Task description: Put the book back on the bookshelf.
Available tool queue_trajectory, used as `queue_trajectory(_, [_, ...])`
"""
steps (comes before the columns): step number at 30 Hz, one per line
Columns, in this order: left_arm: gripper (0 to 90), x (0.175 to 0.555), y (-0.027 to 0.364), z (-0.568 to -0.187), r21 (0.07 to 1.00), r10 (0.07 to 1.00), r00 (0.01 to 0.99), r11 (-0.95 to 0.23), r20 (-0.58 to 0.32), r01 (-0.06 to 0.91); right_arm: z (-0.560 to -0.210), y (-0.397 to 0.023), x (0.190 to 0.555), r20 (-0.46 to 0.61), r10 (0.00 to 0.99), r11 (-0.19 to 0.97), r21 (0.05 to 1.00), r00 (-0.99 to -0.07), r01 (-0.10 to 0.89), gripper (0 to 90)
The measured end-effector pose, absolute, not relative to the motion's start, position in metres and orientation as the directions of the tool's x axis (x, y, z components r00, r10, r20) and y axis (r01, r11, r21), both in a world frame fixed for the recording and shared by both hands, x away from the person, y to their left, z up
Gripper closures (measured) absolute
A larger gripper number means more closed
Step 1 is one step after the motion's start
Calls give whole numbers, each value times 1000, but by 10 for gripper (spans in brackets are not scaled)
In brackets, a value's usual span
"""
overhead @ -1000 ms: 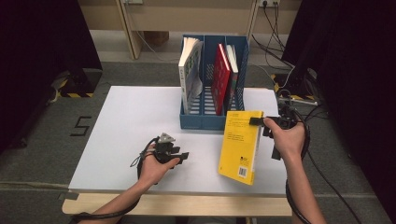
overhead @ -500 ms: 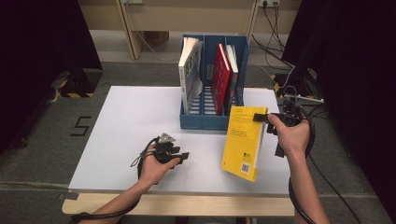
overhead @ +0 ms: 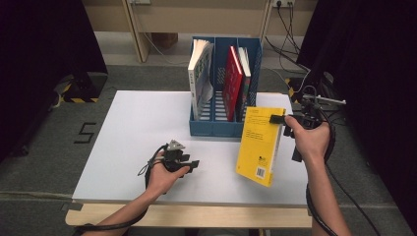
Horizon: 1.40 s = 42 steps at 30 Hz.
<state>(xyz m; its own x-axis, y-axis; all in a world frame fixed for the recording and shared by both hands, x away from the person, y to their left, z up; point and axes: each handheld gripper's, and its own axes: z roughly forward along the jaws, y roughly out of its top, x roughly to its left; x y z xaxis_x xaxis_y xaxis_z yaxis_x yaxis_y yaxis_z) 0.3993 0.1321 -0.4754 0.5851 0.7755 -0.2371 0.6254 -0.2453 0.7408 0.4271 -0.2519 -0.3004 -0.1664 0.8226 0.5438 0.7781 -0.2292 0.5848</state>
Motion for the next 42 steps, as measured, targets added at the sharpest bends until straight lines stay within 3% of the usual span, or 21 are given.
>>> queue_trajectory(42, [496, 401, 132, -473, 743, 774, 585, -239, -243, 625, -277, -250, 441, 511, 843, -234, 631, -169, 740, 760])
